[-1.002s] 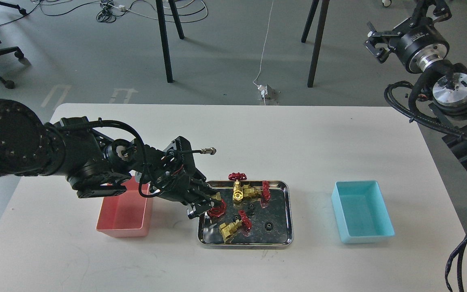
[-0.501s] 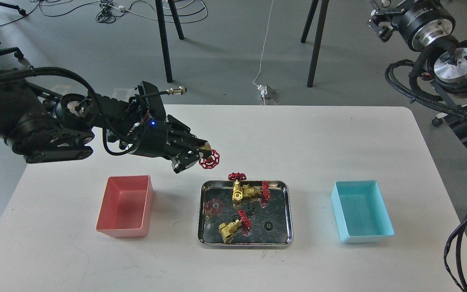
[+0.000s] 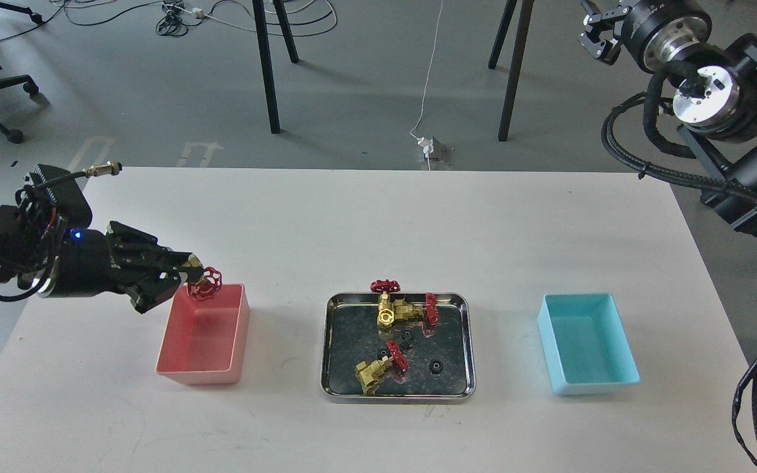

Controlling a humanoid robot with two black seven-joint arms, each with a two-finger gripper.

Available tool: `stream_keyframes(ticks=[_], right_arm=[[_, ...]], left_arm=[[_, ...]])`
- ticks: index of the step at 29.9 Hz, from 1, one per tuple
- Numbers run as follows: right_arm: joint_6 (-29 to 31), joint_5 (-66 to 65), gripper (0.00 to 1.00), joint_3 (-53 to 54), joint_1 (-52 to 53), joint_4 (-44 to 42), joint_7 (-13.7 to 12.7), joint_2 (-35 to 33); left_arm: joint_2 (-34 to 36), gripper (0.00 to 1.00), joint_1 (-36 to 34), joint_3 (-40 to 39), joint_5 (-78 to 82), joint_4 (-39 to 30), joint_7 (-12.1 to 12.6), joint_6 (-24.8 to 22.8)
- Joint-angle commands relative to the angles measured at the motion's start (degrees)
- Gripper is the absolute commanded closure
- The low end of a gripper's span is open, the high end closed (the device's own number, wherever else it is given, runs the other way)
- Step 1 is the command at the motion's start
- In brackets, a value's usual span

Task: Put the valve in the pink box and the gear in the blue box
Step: 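Lift the valve and carry it with the left gripper to the pink box, then lower the valve into the pink box and open the left gripper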

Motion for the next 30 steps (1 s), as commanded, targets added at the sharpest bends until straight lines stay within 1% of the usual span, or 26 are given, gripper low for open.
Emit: stream_keyframes(ticks=[1, 7, 15, 18, 22, 26, 30], right_arm=[[0.0, 0.0, 0.01, 0.1, -0.5, 0.0, 0.0, -0.1], [0.0, 0.1, 0.01, 0.3, -1.4, 0.3, 0.1, -0.3], [0.0, 0.2, 0.01, 0.5, -2.5, 0.6, 0.1, -0.3], [0.0, 0.2, 0.01, 0.6, -3.0, 0.7, 0.1, -0.3], [0.0, 0.2, 0.01, 0.7, -3.7, 0.7, 0.1, -0.3], [0.0, 0.2, 0.01, 0.7, -3.8, 0.7, 0.1, -0.3], [0.0, 0.2, 0.01, 0.7, -4.3, 0.7, 0.1, -0.3]], left_arm=[[0.0, 0.90, 3.4, -0.7, 0.3, 1.5, 0.0, 0.5], [-0.5, 0.90, 7.6, -2.8, 0.3, 2.1, 0.0, 0.8], [-1.0, 0.89, 11.7, -5.8, 0.3, 6.0, 0.0, 0.8], [-2.9, 0.89, 13.0, -6.3, 0.3, 7.3, 0.0, 0.8], [-5.7, 0.86, 14.4, -6.3, 0.3, 8.7, 0.0, 0.9], [-6.6, 0.85, 14.7, -6.3, 0.3, 8.9, 0.0, 0.9], [-6.7, 0.80, 14.8, -6.3, 0.3, 8.9, 0.0, 0.9]])
